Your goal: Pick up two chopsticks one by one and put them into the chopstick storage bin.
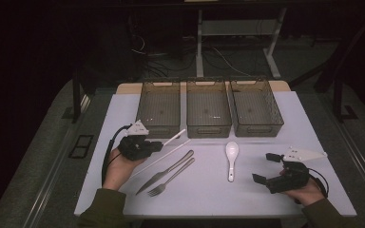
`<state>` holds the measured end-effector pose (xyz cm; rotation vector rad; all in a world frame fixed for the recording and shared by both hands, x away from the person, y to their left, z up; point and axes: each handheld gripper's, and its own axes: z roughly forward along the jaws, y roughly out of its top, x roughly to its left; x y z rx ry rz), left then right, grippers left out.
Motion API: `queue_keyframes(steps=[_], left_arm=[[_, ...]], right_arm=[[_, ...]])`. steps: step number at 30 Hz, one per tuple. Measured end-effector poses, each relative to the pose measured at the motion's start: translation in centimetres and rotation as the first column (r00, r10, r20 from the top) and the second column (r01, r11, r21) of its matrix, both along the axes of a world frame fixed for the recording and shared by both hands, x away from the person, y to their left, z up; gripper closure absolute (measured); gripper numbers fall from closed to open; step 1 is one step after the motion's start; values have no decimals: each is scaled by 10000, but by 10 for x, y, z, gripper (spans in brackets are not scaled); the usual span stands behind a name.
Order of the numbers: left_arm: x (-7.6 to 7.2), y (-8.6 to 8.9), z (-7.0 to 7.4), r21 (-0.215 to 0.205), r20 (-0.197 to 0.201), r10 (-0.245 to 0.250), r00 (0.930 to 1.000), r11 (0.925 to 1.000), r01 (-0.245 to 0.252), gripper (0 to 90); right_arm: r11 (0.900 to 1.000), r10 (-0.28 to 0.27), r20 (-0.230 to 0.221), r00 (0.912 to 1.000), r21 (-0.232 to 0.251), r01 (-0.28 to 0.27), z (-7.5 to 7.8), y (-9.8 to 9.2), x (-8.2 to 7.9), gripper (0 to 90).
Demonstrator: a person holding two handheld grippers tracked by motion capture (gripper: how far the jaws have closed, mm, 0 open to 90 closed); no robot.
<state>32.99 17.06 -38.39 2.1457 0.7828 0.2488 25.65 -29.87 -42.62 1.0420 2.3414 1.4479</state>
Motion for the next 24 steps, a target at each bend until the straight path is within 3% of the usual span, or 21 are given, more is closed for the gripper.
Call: queue_keyframes(steps=[8,24], left_arm=[[7,1,14,-399,234,0,9997,9992,9,839],[29,3,38,-570,531,335,9980,9979,-305,839]], right_arm=[[9998,-185,64,9998,-58,186,-2,1,2,8],[9987,-403,-74,9992,-328,401,-9,7,5,8]])
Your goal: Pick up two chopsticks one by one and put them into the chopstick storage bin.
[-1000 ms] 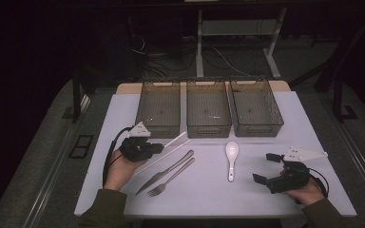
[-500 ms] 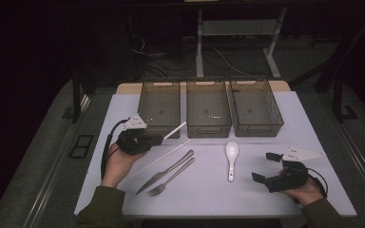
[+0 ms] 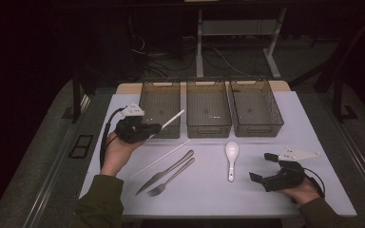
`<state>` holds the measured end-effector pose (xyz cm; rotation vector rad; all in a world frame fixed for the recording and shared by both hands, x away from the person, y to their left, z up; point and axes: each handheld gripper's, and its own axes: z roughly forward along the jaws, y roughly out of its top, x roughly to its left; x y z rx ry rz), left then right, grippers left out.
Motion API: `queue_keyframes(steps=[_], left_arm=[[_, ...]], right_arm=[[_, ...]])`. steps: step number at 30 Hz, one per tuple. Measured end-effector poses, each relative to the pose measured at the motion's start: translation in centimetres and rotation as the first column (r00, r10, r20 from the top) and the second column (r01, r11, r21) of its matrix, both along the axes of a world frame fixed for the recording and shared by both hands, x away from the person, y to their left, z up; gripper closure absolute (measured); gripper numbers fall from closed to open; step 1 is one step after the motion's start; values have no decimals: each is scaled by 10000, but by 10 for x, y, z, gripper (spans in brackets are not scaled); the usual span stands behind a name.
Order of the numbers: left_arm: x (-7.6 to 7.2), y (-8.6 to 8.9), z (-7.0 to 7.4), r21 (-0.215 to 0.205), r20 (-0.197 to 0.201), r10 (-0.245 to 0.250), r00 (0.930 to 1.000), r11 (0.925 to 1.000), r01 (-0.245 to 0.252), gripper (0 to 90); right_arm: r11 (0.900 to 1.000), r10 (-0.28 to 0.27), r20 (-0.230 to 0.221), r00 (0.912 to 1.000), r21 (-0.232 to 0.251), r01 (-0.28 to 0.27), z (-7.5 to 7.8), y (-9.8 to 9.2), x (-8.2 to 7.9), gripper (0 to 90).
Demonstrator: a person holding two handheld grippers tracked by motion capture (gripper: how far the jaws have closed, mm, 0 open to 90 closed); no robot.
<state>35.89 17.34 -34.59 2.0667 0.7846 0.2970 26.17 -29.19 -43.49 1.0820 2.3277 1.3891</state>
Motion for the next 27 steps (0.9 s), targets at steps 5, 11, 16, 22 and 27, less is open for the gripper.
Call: queue_keyframes(steps=[5,11,16,22,27], left_arm=[[10,0,5,50,12,220,9998,9997,-220,839],[24,-4,11,60,-20,495,9988,9988,-495,839],[35,-6,12,247,-66,605,9981,9979,-603,839],[47,-6,16,344,-64,916,9958,9952,-913,839],[58,-7,19,475,-80,1171,9931,9920,-1166,839]], right_arm=[[10000,-36,-24,10000,49,36,1,0,-1,8],[9999,-40,58,10000,103,39,1,-1,-2,8],[10000,-16,34,10000,98,16,2,-1,-2,8],[9999,-36,87,10000,138,34,2,-2,-2,8],[9999,-35,64,10000,170,34,2,-2,-2,8]])
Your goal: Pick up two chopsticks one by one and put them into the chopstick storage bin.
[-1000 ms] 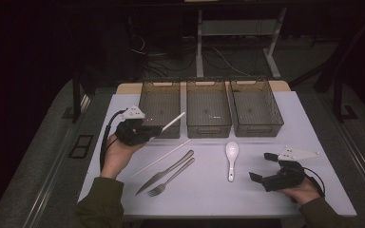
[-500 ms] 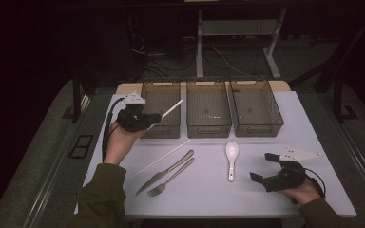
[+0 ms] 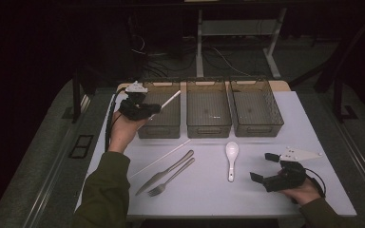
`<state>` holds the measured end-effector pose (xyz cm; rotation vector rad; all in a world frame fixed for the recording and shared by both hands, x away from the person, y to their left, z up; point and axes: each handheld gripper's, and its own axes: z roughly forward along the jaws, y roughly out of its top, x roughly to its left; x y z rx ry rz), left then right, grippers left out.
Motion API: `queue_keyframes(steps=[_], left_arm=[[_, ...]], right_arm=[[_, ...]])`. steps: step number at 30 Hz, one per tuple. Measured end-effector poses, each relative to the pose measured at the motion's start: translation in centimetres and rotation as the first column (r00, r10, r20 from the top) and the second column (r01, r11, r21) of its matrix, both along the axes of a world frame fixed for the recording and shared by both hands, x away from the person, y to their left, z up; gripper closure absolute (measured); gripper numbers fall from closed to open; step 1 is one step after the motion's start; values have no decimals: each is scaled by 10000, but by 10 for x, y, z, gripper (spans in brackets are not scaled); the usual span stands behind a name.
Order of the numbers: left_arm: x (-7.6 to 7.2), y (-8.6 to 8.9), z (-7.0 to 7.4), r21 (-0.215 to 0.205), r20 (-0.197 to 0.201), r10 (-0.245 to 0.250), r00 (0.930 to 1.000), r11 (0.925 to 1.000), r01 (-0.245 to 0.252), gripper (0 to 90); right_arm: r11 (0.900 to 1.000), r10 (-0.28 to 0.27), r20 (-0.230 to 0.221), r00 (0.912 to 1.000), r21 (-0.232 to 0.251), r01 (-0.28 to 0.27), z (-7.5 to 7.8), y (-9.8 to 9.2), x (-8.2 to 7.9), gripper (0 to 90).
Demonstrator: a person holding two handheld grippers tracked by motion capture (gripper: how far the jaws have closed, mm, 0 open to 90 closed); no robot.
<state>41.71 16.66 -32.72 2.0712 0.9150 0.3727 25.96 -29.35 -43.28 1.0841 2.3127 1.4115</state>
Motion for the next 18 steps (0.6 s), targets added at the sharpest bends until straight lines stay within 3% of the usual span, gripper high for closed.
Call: queue_keyframes(steps=[14,18], left_arm=[[31,3,1,78,-37,775,9970,9970,-775,839],[39,2,2,328,17,984,9951,9946,-984,839]], right_arm=[[9999,36,43,10000,150,-36,1,-1,-1,8],[9998,46,61,10000,212,-47,2,-2,-2,8]])
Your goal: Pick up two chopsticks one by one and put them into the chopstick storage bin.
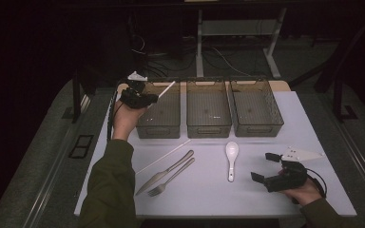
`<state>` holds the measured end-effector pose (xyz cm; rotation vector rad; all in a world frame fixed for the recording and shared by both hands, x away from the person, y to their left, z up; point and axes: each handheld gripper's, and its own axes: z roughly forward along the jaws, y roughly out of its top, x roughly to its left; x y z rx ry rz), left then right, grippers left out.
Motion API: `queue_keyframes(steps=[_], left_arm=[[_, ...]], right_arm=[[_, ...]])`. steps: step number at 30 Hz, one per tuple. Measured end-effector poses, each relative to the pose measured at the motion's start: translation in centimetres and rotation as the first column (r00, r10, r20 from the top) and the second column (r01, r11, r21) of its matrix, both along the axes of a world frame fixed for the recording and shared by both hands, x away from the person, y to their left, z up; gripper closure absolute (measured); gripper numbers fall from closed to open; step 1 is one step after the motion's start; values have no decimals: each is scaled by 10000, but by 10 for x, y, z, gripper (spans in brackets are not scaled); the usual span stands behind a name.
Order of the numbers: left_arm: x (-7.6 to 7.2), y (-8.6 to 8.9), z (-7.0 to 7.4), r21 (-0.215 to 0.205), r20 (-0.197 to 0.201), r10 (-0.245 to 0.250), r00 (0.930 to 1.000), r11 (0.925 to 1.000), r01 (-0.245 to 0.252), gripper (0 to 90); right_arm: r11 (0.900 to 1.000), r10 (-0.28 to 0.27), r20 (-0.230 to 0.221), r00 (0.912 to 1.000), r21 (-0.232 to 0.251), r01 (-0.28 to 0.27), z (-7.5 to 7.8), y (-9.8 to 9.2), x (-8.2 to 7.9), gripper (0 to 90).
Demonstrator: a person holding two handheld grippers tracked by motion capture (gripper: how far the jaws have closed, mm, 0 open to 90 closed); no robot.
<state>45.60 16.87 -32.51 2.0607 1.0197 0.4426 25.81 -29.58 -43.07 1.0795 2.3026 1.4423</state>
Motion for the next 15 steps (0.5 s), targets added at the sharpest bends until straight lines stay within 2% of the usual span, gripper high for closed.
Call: queue_keyframes(steps=[4,9,15], left_arm=[[8,-2,1,-152,80,223,9997,9996,-222,839],[19,-7,-5,268,-61,414,9991,9988,-412,839],[33,-13,-18,310,-281,700,9972,9971,-691,838]], right_arm=[[10000,9,78,10000,72,-9,1,-1,0,8],[9999,-5,51,10000,137,4,2,-2,-1,8],[9998,33,37,10000,179,-33,2,-2,-1,8]])
